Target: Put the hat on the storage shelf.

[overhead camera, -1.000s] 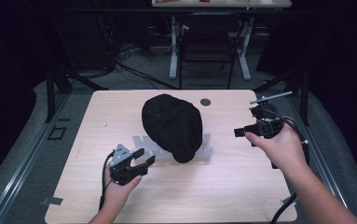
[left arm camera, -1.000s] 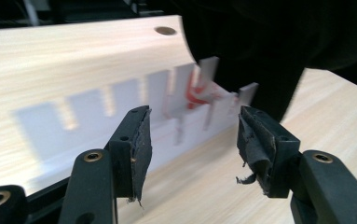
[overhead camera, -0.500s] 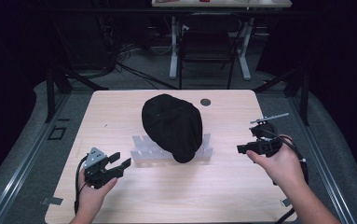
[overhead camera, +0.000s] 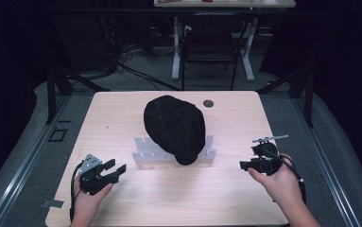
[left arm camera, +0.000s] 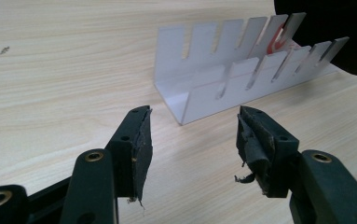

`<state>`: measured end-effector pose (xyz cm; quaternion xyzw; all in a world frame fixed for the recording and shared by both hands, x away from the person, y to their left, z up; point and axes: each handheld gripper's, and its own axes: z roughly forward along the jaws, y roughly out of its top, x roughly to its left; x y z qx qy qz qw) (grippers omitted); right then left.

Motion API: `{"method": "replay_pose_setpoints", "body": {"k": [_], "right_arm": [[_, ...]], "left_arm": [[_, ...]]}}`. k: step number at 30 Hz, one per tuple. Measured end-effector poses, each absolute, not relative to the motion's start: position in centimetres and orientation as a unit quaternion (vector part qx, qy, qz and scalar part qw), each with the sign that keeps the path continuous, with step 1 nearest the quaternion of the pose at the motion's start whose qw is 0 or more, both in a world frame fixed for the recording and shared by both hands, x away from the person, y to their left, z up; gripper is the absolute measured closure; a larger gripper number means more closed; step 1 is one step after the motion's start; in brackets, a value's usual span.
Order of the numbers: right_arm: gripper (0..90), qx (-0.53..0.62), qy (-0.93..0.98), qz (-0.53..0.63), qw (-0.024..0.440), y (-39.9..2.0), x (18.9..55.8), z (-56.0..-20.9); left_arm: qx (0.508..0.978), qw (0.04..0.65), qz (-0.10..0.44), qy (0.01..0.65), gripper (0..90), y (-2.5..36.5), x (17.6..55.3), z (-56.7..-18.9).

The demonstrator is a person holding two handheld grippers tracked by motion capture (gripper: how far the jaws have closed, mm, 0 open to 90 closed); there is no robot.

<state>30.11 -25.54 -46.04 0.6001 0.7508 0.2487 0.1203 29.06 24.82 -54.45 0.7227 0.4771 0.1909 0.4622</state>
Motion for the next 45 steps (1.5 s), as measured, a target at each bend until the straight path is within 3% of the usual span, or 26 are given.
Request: {"method": "replay_pose_setpoints", "body": {"k": [11,20,32,45], "right_arm": [[55.0,0.604,0.736,0.264,0.154,-25.6,28.9,-49.8],[54.1,0.617,0.722,0.274,0.151,-25.9,28.4,-51.5],[51.5,0.583,0.72,0.316,0.204,-26.2,27.2,-53.9],[49.6,0.586,0.71,0.334,0.201,-26.7,27.0,-54.7]], "left_arm": [[0.739,0.454,0.194,0.458,45.6,24.5,29.1,-55.1],[0.746,0.448,0.192,0.455,45.7,24.1,29.1,-55.4],[0.753,0.441,0.192,0.449,45.5,23.9,29.1,-55.7],[0.754,0.442,0.195,0.446,45.3,23.8,29.0,-55.7]]}}
